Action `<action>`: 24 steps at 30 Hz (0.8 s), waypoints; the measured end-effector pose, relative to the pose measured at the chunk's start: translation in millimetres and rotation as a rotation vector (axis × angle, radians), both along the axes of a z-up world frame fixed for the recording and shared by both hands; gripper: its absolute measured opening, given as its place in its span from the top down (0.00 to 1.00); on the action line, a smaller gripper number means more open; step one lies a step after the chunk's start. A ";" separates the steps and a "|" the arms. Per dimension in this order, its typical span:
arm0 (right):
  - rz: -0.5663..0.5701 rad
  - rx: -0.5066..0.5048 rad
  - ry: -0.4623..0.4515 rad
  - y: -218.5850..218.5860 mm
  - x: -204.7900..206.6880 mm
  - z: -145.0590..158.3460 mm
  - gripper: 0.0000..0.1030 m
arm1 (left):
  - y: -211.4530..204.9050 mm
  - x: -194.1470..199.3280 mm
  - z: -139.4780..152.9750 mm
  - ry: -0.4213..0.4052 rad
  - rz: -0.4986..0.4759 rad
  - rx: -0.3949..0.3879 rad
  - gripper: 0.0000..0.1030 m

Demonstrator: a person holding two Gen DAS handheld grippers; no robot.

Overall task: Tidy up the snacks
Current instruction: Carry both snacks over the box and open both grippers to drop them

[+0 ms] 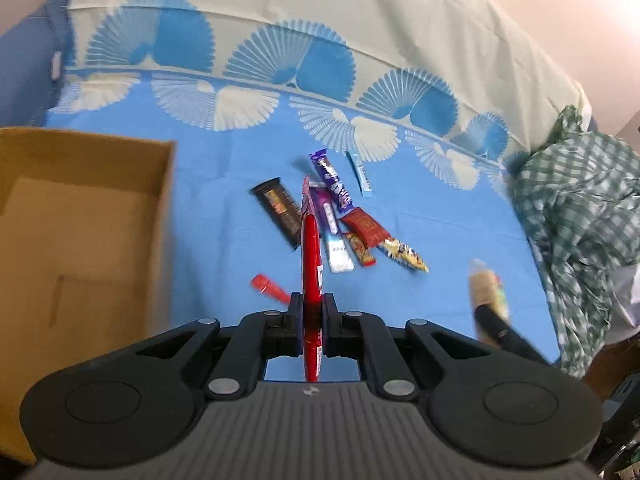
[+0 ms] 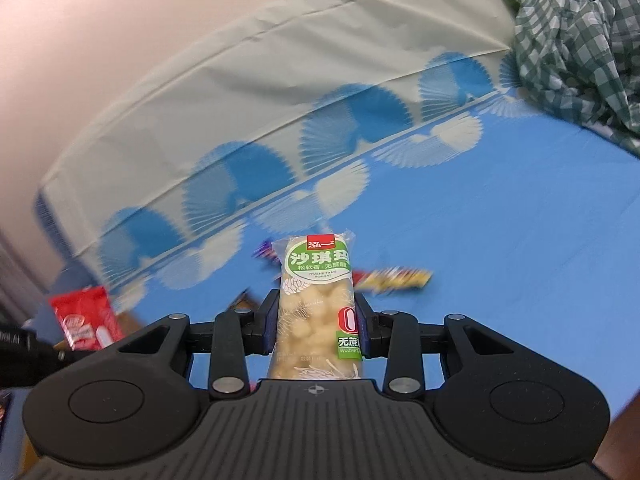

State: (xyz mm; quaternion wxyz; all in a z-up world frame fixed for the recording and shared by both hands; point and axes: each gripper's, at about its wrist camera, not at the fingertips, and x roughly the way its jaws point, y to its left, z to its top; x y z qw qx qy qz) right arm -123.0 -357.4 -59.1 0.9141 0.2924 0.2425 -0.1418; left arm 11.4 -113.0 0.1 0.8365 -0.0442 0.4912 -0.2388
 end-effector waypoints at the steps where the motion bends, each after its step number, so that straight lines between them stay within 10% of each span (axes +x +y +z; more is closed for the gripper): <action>1: 0.016 0.002 -0.005 13.4 -9.4 3.7 0.63 | 12.8 -10.1 6.2 -0.004 0.007 -0.004 0.92; 13: 0.330 -0.009 -0.025 186.0 -79.6 37.1 0.63 | 182.1 -117.4 44.4 -0.070 0.159 -0.009 0.92; 24: 0.458 -0.098 -0.007 256.6 -87.8 59.2 0.63 | 259.5 -147.9 49.4 -0.087 0.244 -0.083 0.92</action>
